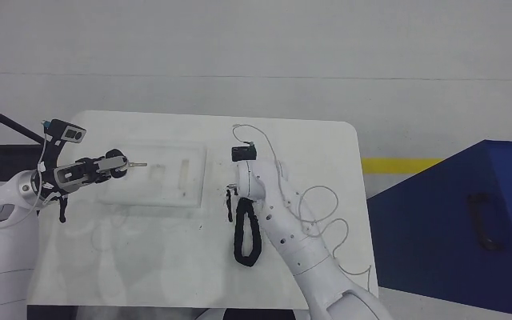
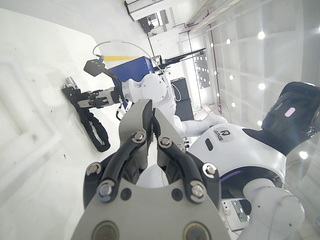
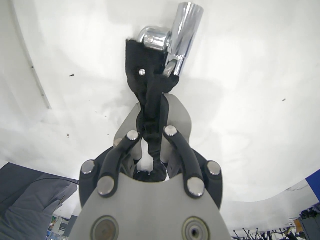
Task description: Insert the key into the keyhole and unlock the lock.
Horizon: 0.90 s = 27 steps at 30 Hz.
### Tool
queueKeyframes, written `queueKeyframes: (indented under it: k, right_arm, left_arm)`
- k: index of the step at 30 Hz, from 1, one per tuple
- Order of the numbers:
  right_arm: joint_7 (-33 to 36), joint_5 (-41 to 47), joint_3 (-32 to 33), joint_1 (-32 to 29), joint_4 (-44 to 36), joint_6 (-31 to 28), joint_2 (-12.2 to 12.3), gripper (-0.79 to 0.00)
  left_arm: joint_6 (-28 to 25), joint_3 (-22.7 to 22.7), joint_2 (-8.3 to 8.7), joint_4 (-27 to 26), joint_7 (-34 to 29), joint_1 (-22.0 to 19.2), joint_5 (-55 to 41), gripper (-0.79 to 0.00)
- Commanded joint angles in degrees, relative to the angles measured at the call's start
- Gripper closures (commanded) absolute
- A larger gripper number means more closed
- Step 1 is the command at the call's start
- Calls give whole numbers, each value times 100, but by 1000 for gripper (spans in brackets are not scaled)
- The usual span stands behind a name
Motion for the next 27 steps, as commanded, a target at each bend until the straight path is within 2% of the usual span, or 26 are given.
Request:
queueKeyframes:
  k: [1,5,9,13,14,15,18,20,21,24,27]
  right_arm:
    - [-4,441,252,-203,-405,-527,61,0]
    - [37,1124,792,-464,-783,-1309,187,0]
    - [94,1139,942,-442,-739,-1433,258,0]
    - [-32,734,629,-411,-684,-1103,249,-3]
    - [-50,638,507,-406,-685,-1025,239,-102]
    - [-73,574,365,-415,-705,-925,222,-157]
    - [-88,416,91,-429,-739,-721,192,-246]
    - [-77,288,-44,-409,-706,-580,177,-256]
    - [-71,256,-104,-388,-675,-520,167,-231]
    - [-64,136,-204,-287,-518,-329,148,-225]
    - [-31,102,-270,-156,-295,-213,125,-252]
  left_arm:
    - [0,0,0,0,0,0,0,0]
    - [0,0,0,0,0,0,0,0]
    - [0,0,0,0,0,0,0,0]
    - [0,0,0,0,0,0,0,0]
    - [0,0,0,0,0,0,0,0]
    - [0,0,0,0,0,0,0,0]
    - [0,0,0,0,0,0,0,0]
    - [0,0,0,0,0,0,0,0]
    - [0,0,0,0,0,0,0,0]
    - [0,0,0,0,0,0,0,0]
    - [0,0,0,0,0,0,0,0]
